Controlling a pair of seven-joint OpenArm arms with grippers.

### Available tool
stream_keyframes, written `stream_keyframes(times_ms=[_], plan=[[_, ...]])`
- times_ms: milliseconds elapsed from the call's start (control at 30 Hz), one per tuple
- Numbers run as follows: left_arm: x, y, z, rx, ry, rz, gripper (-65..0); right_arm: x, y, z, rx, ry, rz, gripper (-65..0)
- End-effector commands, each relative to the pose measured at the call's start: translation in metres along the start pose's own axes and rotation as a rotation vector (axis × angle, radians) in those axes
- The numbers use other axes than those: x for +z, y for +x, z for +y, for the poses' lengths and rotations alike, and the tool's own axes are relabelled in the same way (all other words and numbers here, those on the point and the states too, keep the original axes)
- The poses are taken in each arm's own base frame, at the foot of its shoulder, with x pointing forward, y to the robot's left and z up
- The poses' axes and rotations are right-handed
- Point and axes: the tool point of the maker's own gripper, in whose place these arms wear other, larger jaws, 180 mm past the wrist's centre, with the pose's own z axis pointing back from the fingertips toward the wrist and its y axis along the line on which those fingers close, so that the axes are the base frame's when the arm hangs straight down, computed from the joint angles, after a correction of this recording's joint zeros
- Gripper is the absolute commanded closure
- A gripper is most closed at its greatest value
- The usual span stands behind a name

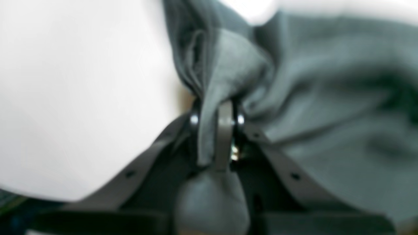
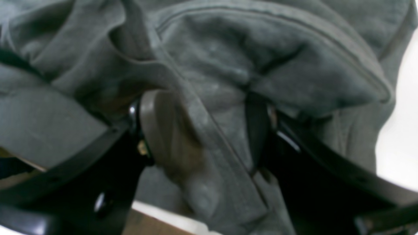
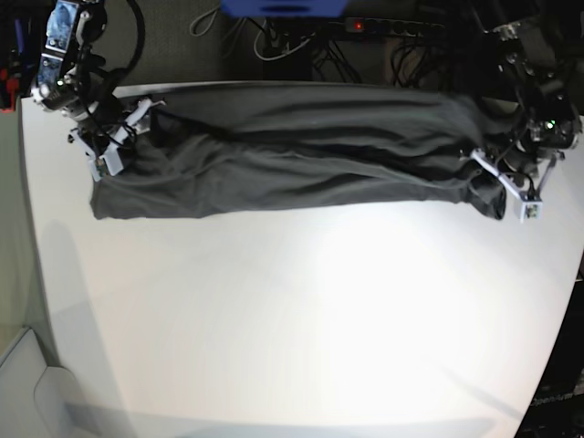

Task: Layout the t-shirt on the table in an organized manner, then fold the t-shirt properly
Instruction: 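Lift the strip end with the left gripper and fold it toward the right gripper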

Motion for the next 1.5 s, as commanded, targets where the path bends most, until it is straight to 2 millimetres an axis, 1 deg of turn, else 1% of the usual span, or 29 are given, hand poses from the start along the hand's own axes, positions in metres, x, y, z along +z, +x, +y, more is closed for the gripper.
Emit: stream_keyframes(times_ms=[0,67,133,167,300,333,400,500,533,567,633,700,767,900,1000,1133,1233,1333,1400,1467], plan=[[0.007,0.026,0.001,-0.026,0.038,-0.073,-0.1,0.0,-0.016,-0.003,0.009,-0.013,0.073,-35.7],[0.009,0.042,-0.012,-0.094,0.072,-0.095,-0.1,0.0,-0.013,-0.004,0.01,-0.013,0.067,-35.7],[0.011,0.051,-0.024,-0.168,0.095,-0.088,-0.1,-0.001,-0.011,-0.004,0.011,-0.014,0.064,-35.7],[0.012,0.053,-0.036,-0.201,0.09,-0.076,-0.1,-0.001,-0.011,-0.004,0.011,-0.014,0.062,-35.7],[0.018,0.049,-0.076,-0.237,0.055,-0.041,-0.1,-0.001,-0.011,-0.004,0.011,-0.014,0.062,-35.7],[0.018,0.045,-0.087,-0.24,0.04,-0.032,-0.1,-0.001,-0.01,-0.005,0.013,-0.015,0.061,-35.7],[0.018,0.037,-0.103,-0.246,0.026,-0.012,-0.1,-0.002,-0.004,-0.006,0.016,-0.017,0.05,-35.7],[0.018,0.022,-0.134,-0.249,-0.006,0.018,-0.1,-0.002,-0.003,-0.006,0.017,-0.018,0.047,-35.7],[0.019,0.019,-0.141,-0.257,-0.008,0.027,-0.1,-0.002,-0.003,-0.006,0.017,-0.018,0.047,-35.7],[0.019,0.016,-0.14,-0.279,0.011,0.037,-0.1,-0.002,-0.003,-0.006,0.017,-0.018,0.047,-35.7],[0.02,0.016,-0.143,-0.312,0.028,0.039,-0.1,-0.002,-0.003,-0.006,0.017,-0.018,0.047,-35.7],[0.023,0.019,-0.153,-0.308,0.013,0.025,0.0,-0.002,-0.003,-0.006,0.017,-0.017,0.048,-35.7],[0.024,0.02,-0.164,-0.207,-0.016,0.01,0.0,-0.002,-0.004,-0.006,0.016,-0.017,0.05,-35.7],[0.026,0.025,-0.186,-0.015,-0.131,-0.004,0.0,-0.002,-0.006,-0.006,0.015,-0.017,0.053,-35.7],[0.03,0.027,-0.206,0.039,-0.217,-0.008,0.0,-0.002,-0.006,-0.006,0.015,-0.017,0.053,-35.7],[0.04,0.03,-0.243,0.016,-0.319,-0.014,0.0,-0.002,-0.006,-0.006,0.015,-0.017,0.053,-35.7],[0.045,0.027,-0.265,-0.036,-0.364,-0.015,0.0,-0.002,-0.006,-0.006,0.015,-0.017,0.054,-35.7],[0.049,0.026,-0.277,-0.068,-0.39,-0.022,0.0,-0.002,-0.006,-0.006,0.015,-0.017,0.054,-35.7],[0.05,0.025,-0.281,-0.077,-0.399,-0.021,0.0,-0.002,-0.006,-0.006,0.015,-0.017,0.054,-35.7],[0.046,0.019,-0.283,-0.08,-0.4,0.0,0.0,-0.002,-0.006,-0.006,0.015,-0.017,0.054,-35.7]])
